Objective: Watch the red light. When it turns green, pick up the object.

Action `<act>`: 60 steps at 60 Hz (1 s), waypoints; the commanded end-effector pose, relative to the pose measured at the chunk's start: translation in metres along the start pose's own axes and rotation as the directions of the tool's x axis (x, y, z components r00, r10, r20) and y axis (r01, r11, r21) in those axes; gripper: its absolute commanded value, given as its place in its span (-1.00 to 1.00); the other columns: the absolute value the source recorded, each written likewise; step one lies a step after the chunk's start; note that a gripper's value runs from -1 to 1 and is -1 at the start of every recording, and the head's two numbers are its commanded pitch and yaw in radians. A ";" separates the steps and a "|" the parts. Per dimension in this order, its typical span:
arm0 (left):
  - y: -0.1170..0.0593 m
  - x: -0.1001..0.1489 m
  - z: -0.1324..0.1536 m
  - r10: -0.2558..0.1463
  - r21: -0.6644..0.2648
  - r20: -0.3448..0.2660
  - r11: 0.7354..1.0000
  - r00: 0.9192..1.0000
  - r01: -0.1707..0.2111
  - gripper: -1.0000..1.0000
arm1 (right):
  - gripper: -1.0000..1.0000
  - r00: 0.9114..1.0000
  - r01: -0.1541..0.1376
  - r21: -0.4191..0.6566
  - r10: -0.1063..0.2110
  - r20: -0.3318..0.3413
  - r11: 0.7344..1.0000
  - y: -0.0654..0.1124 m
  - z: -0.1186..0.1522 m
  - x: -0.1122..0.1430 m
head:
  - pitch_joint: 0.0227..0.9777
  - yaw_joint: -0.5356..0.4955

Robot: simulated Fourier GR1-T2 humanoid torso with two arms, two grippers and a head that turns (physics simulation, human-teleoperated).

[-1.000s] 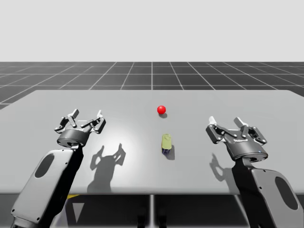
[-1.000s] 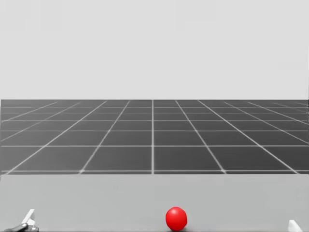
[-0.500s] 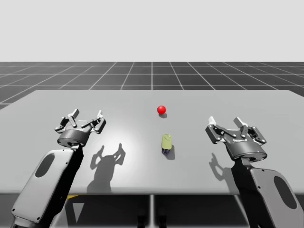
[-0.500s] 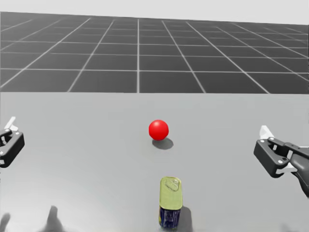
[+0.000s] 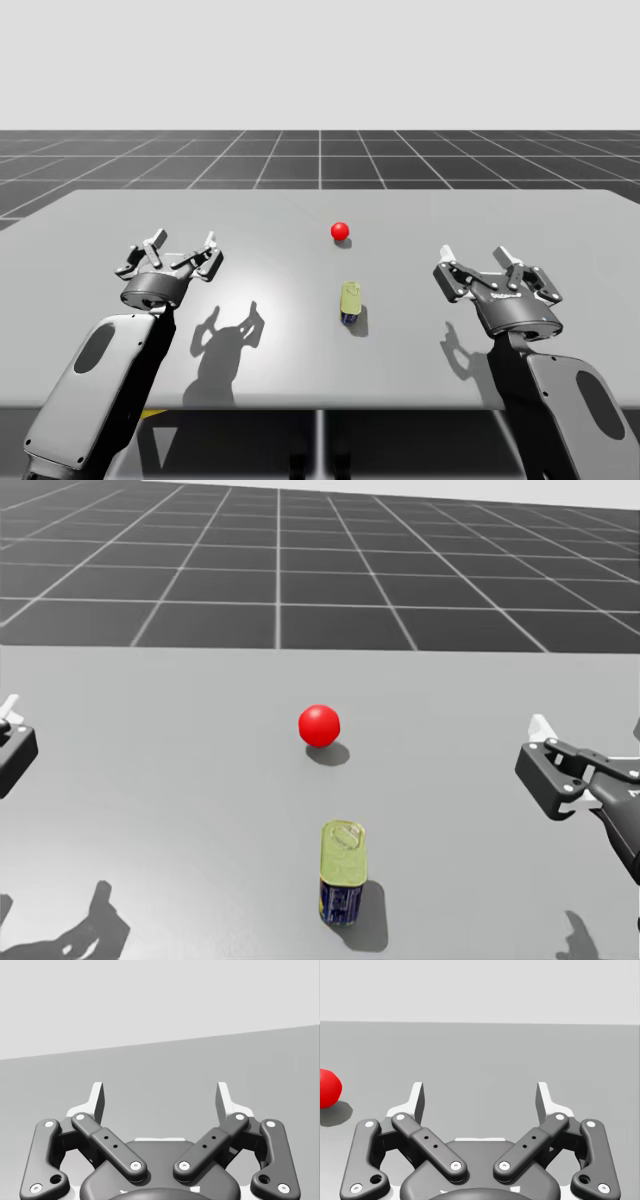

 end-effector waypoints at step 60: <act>0.000 0.001 0.000 0.008 0.001 0.010 1.000 1.000 -0.008 -1.00 | -1.00 1.000 -0.003 0.004 0.003 0.010 1.000 0.000 0.001 0.000 | 0.19 -0.13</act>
